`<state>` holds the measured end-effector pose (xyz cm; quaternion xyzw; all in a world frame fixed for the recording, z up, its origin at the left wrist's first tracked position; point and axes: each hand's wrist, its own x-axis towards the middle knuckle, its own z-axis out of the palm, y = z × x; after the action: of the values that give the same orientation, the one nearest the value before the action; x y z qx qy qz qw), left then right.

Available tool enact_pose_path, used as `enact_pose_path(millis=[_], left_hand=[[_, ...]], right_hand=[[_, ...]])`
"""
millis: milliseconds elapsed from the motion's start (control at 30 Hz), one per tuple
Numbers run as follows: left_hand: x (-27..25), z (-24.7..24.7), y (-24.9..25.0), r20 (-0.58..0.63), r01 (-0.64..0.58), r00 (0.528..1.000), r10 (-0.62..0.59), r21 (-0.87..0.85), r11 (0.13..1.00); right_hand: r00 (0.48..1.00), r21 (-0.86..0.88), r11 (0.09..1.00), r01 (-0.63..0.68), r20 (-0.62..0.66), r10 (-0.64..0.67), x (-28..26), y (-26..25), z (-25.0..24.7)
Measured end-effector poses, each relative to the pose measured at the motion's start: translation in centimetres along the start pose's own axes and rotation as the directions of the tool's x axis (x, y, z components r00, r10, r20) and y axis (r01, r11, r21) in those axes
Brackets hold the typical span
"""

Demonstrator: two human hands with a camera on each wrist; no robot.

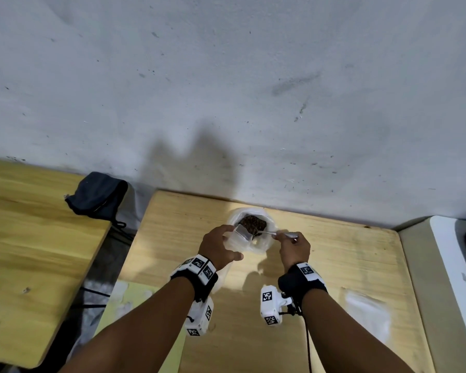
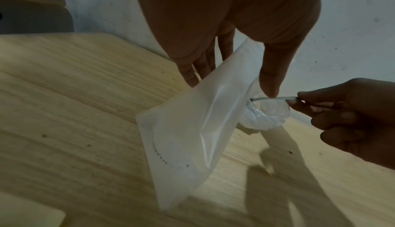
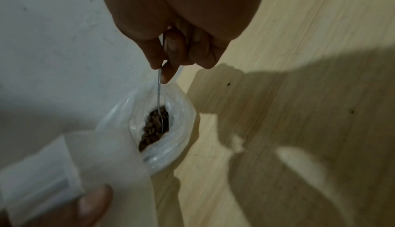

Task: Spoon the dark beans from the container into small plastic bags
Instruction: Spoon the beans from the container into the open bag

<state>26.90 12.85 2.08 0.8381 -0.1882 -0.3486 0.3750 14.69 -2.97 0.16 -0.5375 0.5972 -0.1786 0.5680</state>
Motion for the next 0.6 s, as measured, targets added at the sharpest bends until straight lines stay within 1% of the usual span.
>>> enact_pose_path(millis=[133,267,467,600], left_hand=[[-0.2,0.1,0.0,-0.007,0.003,1.000,-0.003,0.001,1.000],[-0.3,0.2,0.2,-0.017,0.015,1.000,-0.015,0.010,1.000],[-0.6,0.4,0.6,-0.021,0.030,0.999,-0.029,0.043,0.999],[-0.7,0.6,0.8,-0.030,0.042,0.999,-0.040,0.041,0.998]], right_hand=[[1.000,0.067,0.998,-0.018,-0.021,0.019,0.0,-0.4,-1.1],[1.000,0.130,0.991,0.019,0.000,-0.020,-0.3,-1.7,-2.7],[0.991,0.197,0.973,0.124,0.021,-0.130,-1.2,-3.5,-4.6],[0.973,0.156,0.964,0.213,0.053,-0.224,-1.8,-3.8,-4.8]])
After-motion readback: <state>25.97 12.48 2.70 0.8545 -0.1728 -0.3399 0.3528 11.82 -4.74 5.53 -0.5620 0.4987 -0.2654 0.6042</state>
